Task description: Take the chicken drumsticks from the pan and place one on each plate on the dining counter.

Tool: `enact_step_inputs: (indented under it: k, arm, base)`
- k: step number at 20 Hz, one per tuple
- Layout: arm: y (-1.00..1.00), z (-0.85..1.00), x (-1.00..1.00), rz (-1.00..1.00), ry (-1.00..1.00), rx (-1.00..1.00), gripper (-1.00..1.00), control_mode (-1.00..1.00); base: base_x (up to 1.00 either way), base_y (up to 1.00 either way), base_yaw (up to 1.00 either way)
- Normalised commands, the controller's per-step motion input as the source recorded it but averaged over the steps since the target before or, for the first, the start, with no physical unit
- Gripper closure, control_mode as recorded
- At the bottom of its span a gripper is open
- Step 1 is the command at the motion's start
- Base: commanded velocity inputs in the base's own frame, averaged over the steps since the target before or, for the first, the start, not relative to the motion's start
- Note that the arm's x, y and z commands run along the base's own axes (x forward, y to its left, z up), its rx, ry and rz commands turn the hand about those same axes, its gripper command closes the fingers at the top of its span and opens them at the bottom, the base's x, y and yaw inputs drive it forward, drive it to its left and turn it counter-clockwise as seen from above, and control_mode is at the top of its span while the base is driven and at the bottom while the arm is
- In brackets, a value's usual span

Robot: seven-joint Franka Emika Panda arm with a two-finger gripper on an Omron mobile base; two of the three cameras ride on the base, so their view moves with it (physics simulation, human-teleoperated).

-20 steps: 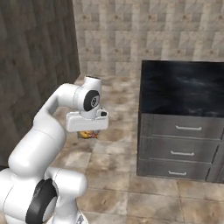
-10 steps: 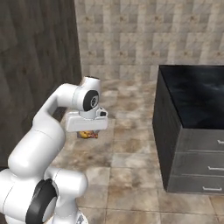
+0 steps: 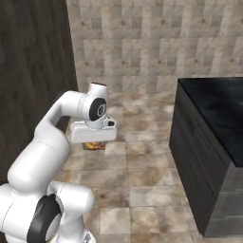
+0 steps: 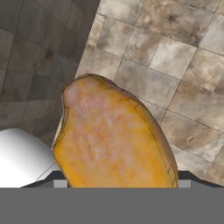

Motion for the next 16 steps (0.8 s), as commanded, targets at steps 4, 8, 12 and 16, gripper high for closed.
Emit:
enact_step_inputs:
  k: [4,8,12,16]
  arm:
    - [0.0,0.0,0.0,0.0,0.0,0.0,1.0,1.0]
    - [0.0,0.0,0.0,0.0,0.0,0.0,1.0,1.0]
    - [0.0,0.0,0.0,0.0,0.0,0.0,1.0,1.0]
    - [0.0,0.0,0.0,0.0,0.0,0.0,1.0,1.0]
  base:
    - [0.88,0.74,-0.23]
    - [0.9,0.74,-0.22]
    - [0.92,0.72,-0.23]
    - [0.94,0.68,-0.26]
